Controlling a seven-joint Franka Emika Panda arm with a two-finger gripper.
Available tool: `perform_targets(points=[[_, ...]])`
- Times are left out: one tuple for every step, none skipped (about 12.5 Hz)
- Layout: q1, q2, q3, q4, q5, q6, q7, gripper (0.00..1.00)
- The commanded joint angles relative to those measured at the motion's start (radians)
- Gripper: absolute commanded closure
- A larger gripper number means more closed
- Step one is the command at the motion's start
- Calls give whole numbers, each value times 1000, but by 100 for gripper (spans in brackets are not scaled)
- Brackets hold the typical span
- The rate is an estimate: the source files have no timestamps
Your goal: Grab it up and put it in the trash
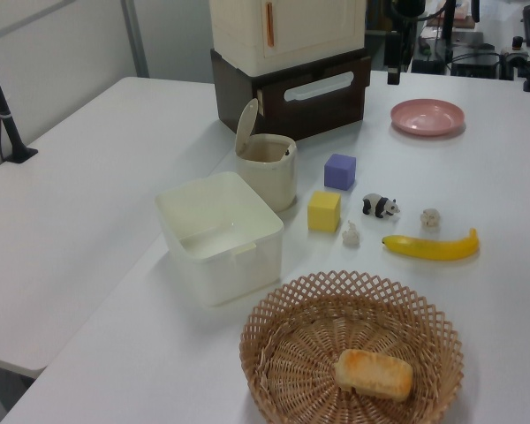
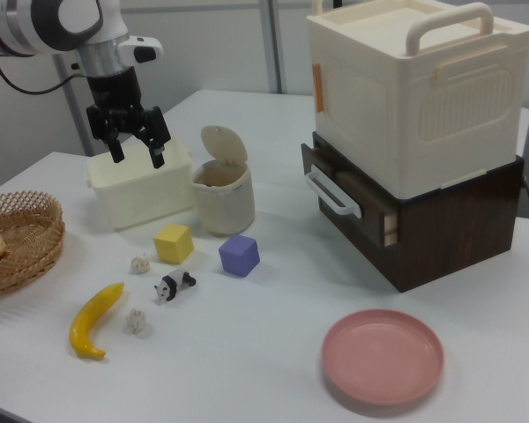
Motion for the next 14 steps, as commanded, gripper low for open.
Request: perform_targets(points=[[-2, -20, -1, -15, 17, -11, 13, 0], [-2, -18, -1, -14, 17, -11, 13, 0], [0, -17, -1, -14, 17, -12, 11, 0], [0, -15, -1, -12, 17, -13, 13, 0], [4, -15, -1, -12, 17, -13, 13, 0], [9, -15, 0, -14, 17, -16, 13, 0], [13, -15, 2, -14, 17, -25, 13, 0], [13, -15, 6, -14, 19, -25, 13, 0], [15, -15, 9, -14, 23, -25, 14, 0], [26, -15, 17, -12, 38, -25, 15, 0], [38, -15, 17, -12, 43, -25, 22, 0], [47, -17, 19, -10, 43, -25, 46, 0], [61, -17, 19, -12, 43, -23, 60, 0], [75, -17, 19, -12, 43, -23, 70, 0]])
